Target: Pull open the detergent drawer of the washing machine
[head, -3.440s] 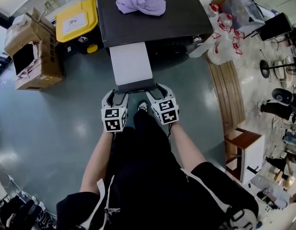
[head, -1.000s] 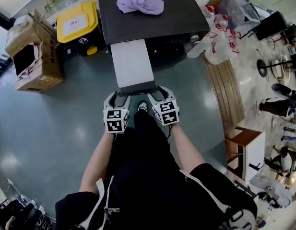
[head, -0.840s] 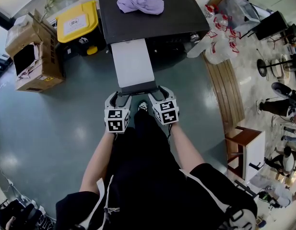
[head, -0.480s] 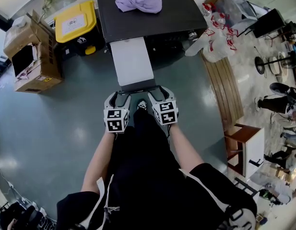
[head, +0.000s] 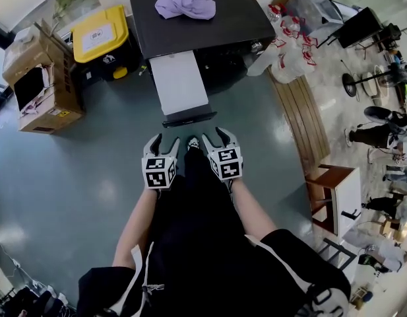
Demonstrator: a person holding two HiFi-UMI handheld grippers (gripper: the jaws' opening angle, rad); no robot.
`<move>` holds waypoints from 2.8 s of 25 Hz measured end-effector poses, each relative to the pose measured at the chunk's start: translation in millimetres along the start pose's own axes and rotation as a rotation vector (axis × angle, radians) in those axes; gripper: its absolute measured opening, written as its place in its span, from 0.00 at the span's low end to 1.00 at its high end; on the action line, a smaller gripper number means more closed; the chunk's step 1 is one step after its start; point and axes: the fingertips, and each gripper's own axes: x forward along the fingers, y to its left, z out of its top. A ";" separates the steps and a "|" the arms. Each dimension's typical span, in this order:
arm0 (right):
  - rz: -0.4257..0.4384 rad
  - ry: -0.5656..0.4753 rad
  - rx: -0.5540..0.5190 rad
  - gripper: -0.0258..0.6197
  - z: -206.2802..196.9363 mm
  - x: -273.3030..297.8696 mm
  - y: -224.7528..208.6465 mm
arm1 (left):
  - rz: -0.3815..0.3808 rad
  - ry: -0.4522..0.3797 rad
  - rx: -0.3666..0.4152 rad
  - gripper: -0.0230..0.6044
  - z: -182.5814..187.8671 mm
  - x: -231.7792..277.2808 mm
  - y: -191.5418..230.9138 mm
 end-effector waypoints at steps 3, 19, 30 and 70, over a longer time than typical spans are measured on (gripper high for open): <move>-0.004 -0.005 0.005 0.35 1.9 -13.8 7.0 | -0.018 -0.008 -0.015 0.45 0.4 -13.3 -6.9; 0.168 0.036 -0.095 0.06 15.1 -37.8 8.1 | -0.005 -0.040 -0.090 0.14 7.5 -22.5 -48.7; 0.271 -0.019 -0.118 0.05 69.8 -45.9 4.3 | 0.072 -0.139 -0.100 0.08 71.5 -23.0 -61.7; 0.151 -0.672 -0.255 0.05 312.8 -217.6 14.5 | 0.205 -0.761 0.173 0.08 311.1 -199.7 -109.6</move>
